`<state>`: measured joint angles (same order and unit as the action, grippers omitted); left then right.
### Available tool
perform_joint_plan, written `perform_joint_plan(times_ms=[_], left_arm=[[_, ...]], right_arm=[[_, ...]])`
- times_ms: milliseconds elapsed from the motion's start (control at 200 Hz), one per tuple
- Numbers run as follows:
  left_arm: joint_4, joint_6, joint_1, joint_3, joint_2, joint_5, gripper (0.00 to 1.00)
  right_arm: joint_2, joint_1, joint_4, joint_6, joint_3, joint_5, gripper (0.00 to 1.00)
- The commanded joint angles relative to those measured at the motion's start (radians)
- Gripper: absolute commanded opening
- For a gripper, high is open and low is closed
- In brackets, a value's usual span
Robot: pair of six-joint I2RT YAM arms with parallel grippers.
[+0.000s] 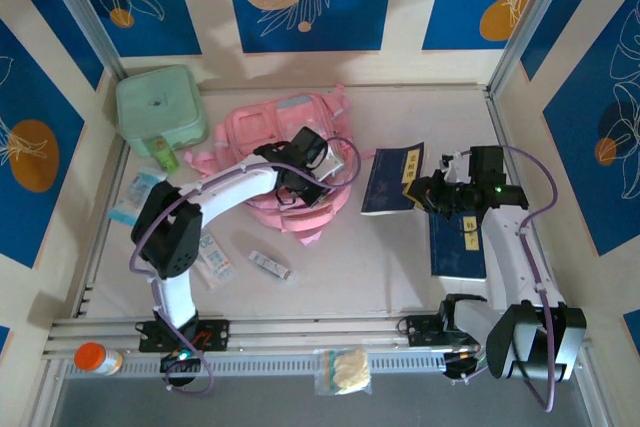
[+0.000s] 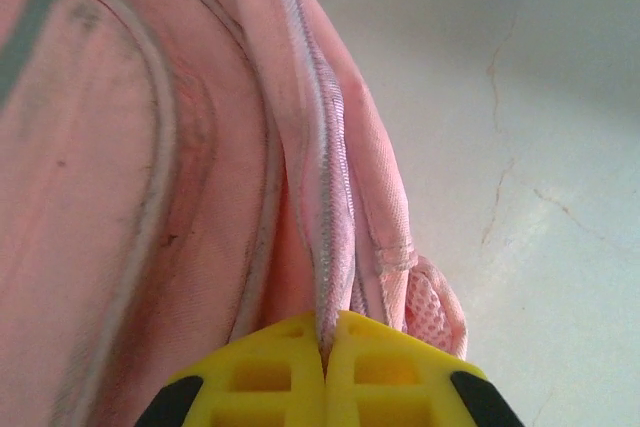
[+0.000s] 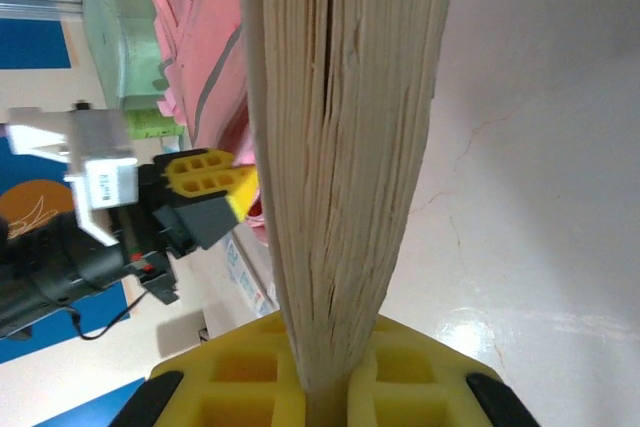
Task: Pack the student bag
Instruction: Open the student bag at the top-center of the table, then place the book in the student bag.
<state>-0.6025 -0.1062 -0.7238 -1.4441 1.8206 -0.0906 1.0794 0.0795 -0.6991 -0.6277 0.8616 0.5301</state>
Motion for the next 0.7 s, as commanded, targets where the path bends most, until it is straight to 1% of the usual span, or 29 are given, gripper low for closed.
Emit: perform_joint_plan(times_ms=[0,120,205,265,350,460,540,650,695], left_arm=[[0.002,0.011,-0.002,-0.065,-0.125,0.049,0.00],[0.045,-0.001,-0.001,-0.074,-0.210,0.076,0.00],[0.062,-0.023,-0.002,-0.105,-0.234,0.111,0.00],[0.064,-0.034,-0.001,-0.135,-0.238,0.139,0.00],[0.062,-0.041,0.000,-0.174,-0.237,0.150,0.00],[0.100,-0.032,0.000,-0.180,-0.250,0.204,0.00],[0.105,-0.025,0.001,-0.192,-0.254,0.222,0.00],[0.102,-0.024,0.000,-0.208,-0.254,0.231,0.00],[0.104,-0.021,0.001,-0.208,-0.258,0.240,0.00]], right_arm=[[0.017,-0.027,0.023,0.016,0.000,0.069,0.00],[0.036,-0.083,0.055,-0.018,0.006,0.070,0.00],[0.058,-0.166,0.120,-0.078,-0.005,0.054,0.00],[0.085,-0.228,0.195,-0.124,-0.010,0.040,0.00],[0.143,-0.320,0.304,-0.181,-0.002,0.021,0.00],[0.269,-0.402,0.451,-0.228,0.030,-0.014,0.00],[0.387,-0.438,0.542,-0.244,0.084,0.018,0.00],[0.534,-0.481,0.636,-0.247,0.161,0.013,0.00],[0.598,-0.490,0.637,-0.239,0.204,-0.010,0.00]])
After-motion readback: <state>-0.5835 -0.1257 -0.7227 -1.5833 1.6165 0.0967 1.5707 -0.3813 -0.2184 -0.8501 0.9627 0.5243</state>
